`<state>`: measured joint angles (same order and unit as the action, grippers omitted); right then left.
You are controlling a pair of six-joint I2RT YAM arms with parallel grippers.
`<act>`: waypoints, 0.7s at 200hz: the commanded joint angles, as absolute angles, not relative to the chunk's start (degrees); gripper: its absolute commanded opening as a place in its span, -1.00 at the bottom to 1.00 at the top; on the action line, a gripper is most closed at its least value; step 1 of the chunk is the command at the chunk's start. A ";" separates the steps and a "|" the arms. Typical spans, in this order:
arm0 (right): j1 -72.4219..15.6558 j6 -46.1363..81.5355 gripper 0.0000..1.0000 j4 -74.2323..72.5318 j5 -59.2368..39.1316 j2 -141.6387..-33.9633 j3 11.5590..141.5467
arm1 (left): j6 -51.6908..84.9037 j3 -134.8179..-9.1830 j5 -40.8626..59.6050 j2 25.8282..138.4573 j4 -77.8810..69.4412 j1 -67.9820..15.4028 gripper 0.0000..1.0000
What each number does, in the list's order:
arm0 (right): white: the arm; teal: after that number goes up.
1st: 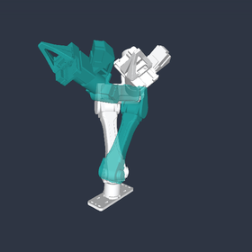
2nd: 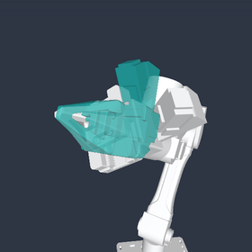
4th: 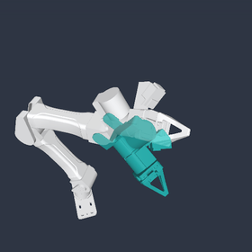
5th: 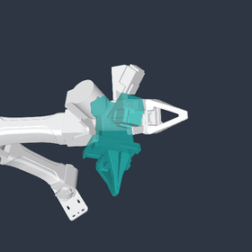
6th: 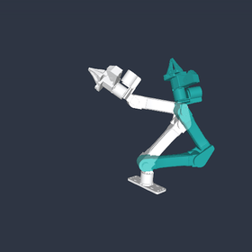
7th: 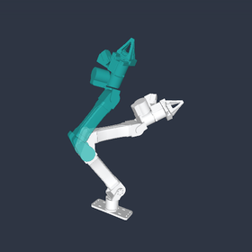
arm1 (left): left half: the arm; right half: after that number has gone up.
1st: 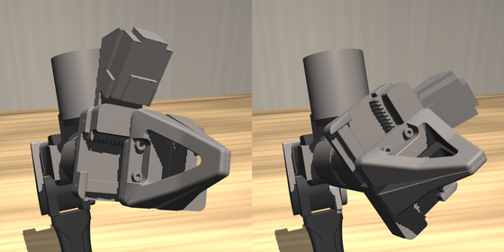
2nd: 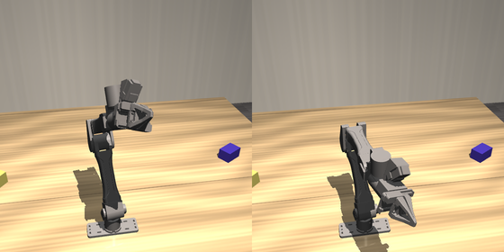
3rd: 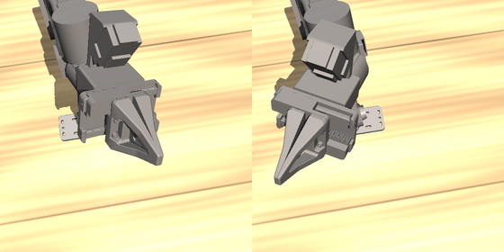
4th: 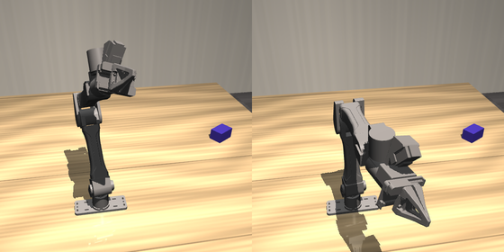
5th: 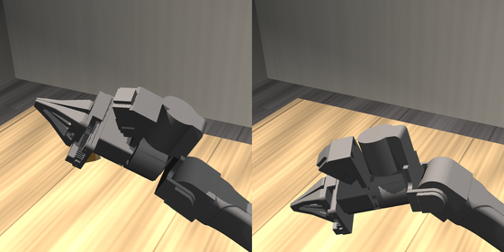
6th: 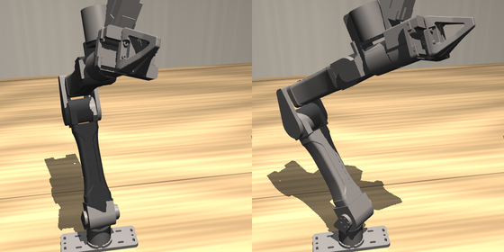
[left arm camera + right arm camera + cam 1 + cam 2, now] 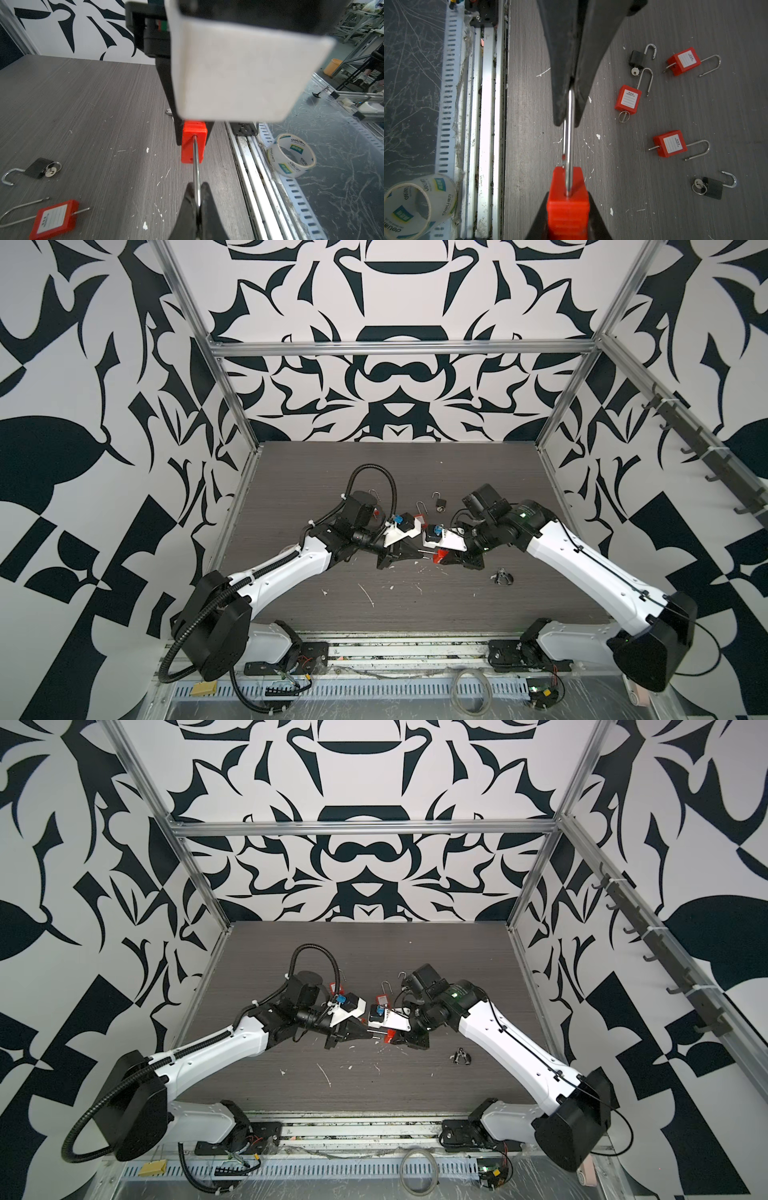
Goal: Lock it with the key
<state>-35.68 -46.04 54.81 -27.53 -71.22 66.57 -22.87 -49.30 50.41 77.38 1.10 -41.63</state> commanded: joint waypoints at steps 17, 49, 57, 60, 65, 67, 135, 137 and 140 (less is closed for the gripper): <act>-36.59 -48.07 -0.95 49.39 -41.48 -69.78 69.14 | -25.51 -50.15 49.05 78.06 1.20 -45.06 -1.00; -36.50 -48.08 -0.96 46.76 -40.51 -70.18 68.83 | -24.22 -48.48 47.20 78.02 -4.16 -47.02 -1.00; -36.58 -48.41 -0.98 45.51 -39.13 -69.99 68.50 | -21.80 -48.30 47.49 78.21 -6.15 -47.02 -1.00; -36.57 -48.47 -1.00 44.93 -38.77 -69.90 68.35 | -20.86 -48.20 47.84 78.24 -6.88 -47.02 -1.00; -36.58 -48.64 -1.00 44.12 -38.40 -69.68 68.02 | -19.87 -48.04 48.56 78.31 -7.90 -47.02 -1.00; -36.61 -48.77 -1.00 43.77 -38.30 -69.56 67.89 | -19.64 -48.00 48.73 78.35 -8.17 -47.04 -1.00; -36.59 -41.71 -1.00 35.38 -43.75 -70.39 68.90 | -15.67 -45.37 49.74 80.19 -14.81 -47.02 -1.00; -36.57 -41.26 -1.00 34.82 -43.92 -70.49 68.86 | -15.54 -45.18 49.75 80.25 -15.13 -47.02 -1.00; -36.56 -40.65 -1.00 33.97 -44.21 -70.57 68.78 | -15.33 -45.03 49.75 80.26 -15.43 -47.02 -1.00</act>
